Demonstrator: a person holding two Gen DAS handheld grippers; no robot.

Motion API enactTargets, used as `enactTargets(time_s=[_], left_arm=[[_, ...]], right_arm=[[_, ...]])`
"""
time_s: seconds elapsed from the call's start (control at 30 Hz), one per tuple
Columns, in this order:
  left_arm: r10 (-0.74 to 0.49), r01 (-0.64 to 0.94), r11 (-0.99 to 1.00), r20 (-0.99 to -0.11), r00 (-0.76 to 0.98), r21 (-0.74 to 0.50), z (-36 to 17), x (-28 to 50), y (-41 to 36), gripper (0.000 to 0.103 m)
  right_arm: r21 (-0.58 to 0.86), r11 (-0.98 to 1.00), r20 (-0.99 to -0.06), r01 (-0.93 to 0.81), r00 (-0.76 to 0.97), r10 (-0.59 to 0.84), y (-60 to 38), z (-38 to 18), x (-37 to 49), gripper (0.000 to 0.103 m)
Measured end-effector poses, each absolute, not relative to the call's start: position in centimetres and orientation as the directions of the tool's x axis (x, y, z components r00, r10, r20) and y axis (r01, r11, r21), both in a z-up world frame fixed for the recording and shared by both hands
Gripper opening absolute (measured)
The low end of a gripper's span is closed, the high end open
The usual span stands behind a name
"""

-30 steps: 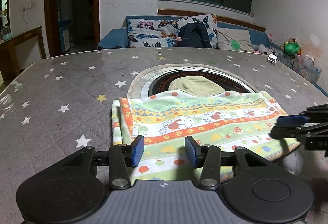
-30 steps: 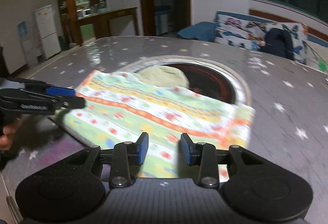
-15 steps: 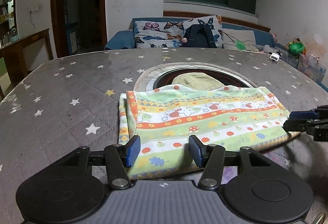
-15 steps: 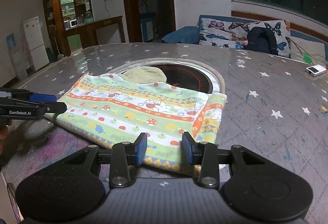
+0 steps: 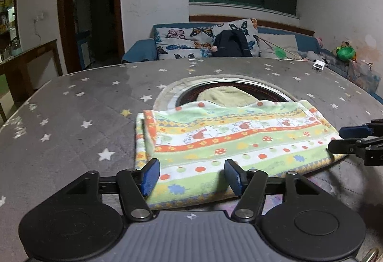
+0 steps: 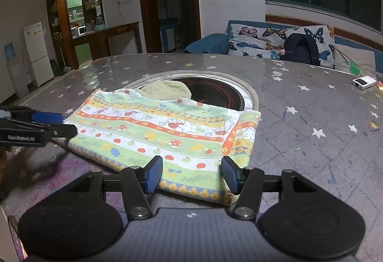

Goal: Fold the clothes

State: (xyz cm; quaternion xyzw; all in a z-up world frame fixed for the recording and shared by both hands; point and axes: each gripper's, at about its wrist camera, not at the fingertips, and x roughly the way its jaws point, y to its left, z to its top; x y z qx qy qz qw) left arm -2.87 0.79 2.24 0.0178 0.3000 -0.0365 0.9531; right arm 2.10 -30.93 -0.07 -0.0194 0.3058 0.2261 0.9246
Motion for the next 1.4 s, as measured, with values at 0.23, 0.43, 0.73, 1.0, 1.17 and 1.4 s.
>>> enactTargets(time_s=[0.23, 0.43, 0.73, 1.0, 1.17, 1.4], left_arm=[[-0.036, 0.028, 0.999, -0.591, 0.806, -0.023, 1.9, -2.8, 2.3, 0.072], [-0.028, 0.012, 0.999, -0.601, 0.799, -0.031, 1.9, -2.7, 2.7, 0.081], [-0.015, -0.005, 1.0, -0.617, 0.787, -0.03, 1.7, -2.5, 3.1, 0.098], [0.01, -0.04, 0.999, -0.626, 0.78, -0.034, 1.4, -2.1, 3.7, 0.103], [0.008, -0.035, 0.999, -0.63, 0.776, -0.029, 1.1, -2.0, 3.9, 0.103], [-0.031, -0.013, 0.998, -0.637, 0.771, -0.064, 0.7, -2.0, 4.6, 0.103]], right_arm=[[0.11, 0.903, -0.575, -0.414, 0.715, 0.398, -31.1, -0.3, 2.2, 0.059], [0.093, 0.9, -0.561, -0.425, 0.725, 0.4, -30.7, 0.3, 2.0, 0.059], [0.077, 0.892, -0.557, -0.446, 0.722, 0.41, -30.0, 0.5, 2.0, 0.069], [0.077, 0.914, -0.564, -0.399, 0.738, 0.369, -31.3, 0.1, 2.5, 0.079], [0.077, 0.928, -0.561, -0.364, 0.754, 0.342, -31.9, -0.1, 3.0, 0.084], [0.084, 0.951, -0.56, -0.299, 0.775, 0.293, -33.3, -0.3, 3.8, 0.085]])
